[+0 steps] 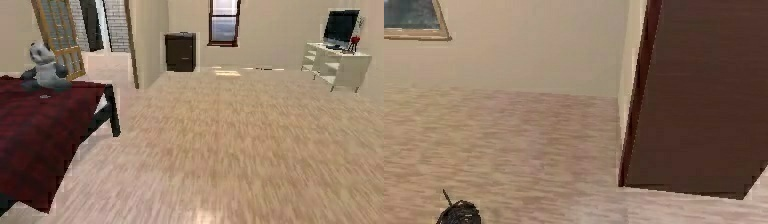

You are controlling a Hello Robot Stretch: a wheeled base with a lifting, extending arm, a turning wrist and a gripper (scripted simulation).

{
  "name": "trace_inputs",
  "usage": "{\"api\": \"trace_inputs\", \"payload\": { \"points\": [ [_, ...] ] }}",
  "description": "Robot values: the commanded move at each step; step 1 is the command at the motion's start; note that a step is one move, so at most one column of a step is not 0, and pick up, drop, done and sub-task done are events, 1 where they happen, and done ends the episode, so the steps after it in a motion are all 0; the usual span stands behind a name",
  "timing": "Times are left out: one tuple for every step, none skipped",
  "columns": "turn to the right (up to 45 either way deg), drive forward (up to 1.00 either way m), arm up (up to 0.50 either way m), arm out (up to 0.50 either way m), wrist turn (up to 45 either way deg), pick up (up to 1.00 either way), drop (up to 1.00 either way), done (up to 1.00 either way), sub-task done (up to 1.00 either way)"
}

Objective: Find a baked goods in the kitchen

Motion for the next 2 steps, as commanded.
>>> {"api": "trace_inputs", "payload": {
  "points": [
    [-6.0, 0.00, 0.00, 0.00, 0.0, 0.00, 0.00, 0.00, 0.00],
    [0.0, 1.00, 0.00, 0.00, 0.0, 0.00, 0.00, 0.00, 0.00]
  ]
}}
